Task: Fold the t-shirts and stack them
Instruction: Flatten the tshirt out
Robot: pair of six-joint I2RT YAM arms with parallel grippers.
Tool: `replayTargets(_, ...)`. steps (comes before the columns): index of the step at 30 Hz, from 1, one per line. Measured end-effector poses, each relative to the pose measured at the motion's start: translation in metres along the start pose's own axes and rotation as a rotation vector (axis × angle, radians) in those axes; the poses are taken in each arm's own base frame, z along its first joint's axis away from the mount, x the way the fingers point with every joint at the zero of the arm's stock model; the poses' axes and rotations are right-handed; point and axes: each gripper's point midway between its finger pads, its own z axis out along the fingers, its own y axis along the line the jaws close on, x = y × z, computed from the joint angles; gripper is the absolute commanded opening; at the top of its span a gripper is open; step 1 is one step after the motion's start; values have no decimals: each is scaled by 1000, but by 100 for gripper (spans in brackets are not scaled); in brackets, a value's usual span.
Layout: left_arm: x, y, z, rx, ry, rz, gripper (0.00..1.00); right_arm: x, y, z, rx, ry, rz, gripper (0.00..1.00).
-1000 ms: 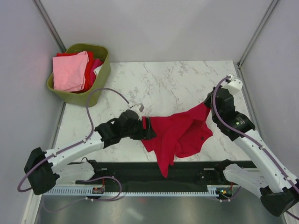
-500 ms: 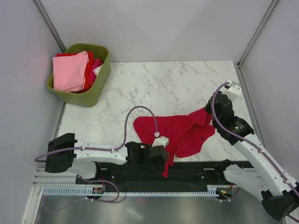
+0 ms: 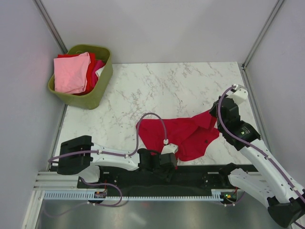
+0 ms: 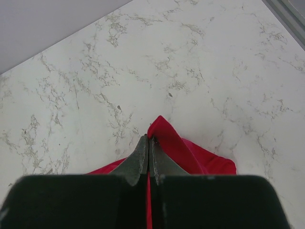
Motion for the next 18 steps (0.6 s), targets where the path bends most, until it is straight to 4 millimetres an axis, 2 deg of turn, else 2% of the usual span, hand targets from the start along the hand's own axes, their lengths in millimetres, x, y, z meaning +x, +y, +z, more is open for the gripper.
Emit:
replayTargets(1, 0, -1, 2, 4, -2, -3, 52, 0, 0, 0, 0, 0, 1, 0)
replayTargets(4, 1, -2, 10, -1, 2, -18, 45, 1, -2, -2, -2, -2, 3, 0)
replayTargets(9, 2, -2, 16, -6, 5, -44, 42, -1, -3, -4, -8, -10, 14, 0)
replayTargets(12, 2, -3, 17, -2, 3, -54, 24, -2, -3, -6, -11, -14, 22, 0)
replayTargets(13, 3, -3, 18, -2, 3, -58, 6, -3, -3, -6, -11, -15, 23, 0)
replayTargets(14, 4, -2, 18, -5, 4, -64, 2, -3, -3, -6, -11, -16, 25, 0)
replayTargets(18, 4, 1, 19, -11, 2, -66, 2, -3, -3, -6, -11, -16, 27, 0)
